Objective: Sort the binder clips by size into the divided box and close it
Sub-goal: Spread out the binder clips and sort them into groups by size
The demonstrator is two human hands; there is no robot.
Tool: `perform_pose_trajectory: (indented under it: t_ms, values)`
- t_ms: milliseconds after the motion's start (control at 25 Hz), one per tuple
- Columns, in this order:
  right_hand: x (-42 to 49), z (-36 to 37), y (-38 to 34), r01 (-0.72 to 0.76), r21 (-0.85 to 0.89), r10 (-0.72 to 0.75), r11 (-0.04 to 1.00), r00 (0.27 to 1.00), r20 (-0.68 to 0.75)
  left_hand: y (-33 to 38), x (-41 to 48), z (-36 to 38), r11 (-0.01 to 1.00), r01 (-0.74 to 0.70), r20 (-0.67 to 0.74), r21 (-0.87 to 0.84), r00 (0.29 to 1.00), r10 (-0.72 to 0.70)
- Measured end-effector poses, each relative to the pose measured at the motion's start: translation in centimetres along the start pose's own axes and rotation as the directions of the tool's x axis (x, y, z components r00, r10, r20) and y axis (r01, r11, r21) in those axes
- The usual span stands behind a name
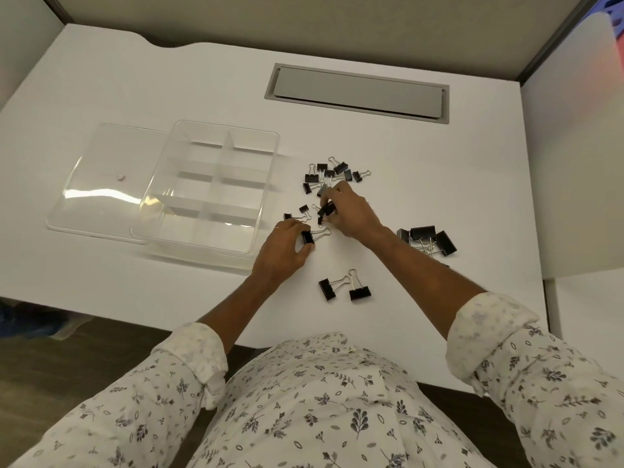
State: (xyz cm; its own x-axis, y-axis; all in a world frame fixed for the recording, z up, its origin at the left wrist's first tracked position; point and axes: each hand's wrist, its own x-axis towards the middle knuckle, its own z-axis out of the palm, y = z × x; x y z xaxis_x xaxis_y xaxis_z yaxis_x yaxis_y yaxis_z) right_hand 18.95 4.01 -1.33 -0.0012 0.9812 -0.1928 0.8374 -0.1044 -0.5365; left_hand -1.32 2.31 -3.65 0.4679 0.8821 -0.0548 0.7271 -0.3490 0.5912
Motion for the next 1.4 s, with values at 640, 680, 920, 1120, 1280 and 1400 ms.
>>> perform_pose_trajectory:
  t_ms: [640,680,920,1120,1280,1400]
  values:
    - [-7.1,-3.7,4.2,-0.152,0.095,0.147,0.984,0.988,0.053,0.7,-1.7,0.6,0.968,-0.172,0.082,-0.181,0.979,0.189]
    - [-7.9,-3.7,4.5,-0.154,0.079,0.146,0.985,0.985,0.096,0.8,-1.8,0.7,0.967,-0.174,0.115,-0.187,0.974,0.197]
    - [-10.1,-1.7,4.7,-0.153,-0.031,0.156,0.988,0.971,0.181,1.5,-2.2,1.4,0.964,-0.175,0.205,-0.202,0.954,0.217]
    - [-11.2,-1.1,4.2,-0.15,-0.114,0.16,0.982,0.983,0.087,1.7,-2.9,1.8,0.963,-0.151,0.191,-0.223,0.962,0.195]
    - [-11.8,-0.5,4.5,-0.142,-0.139,0.155,0.98,0.985,0.082,1.6,-3.6,2.1,0.955,-0.155,0.174,-0.252,0.964,0.202]
    - [-11.8,-0.5,4.5,-0.138,-0.14,0.151,0.981,0.984,0.091,1.5,-3.8,2.2,0.957,-0.123,0.161,-0.264,0.972,0.169]
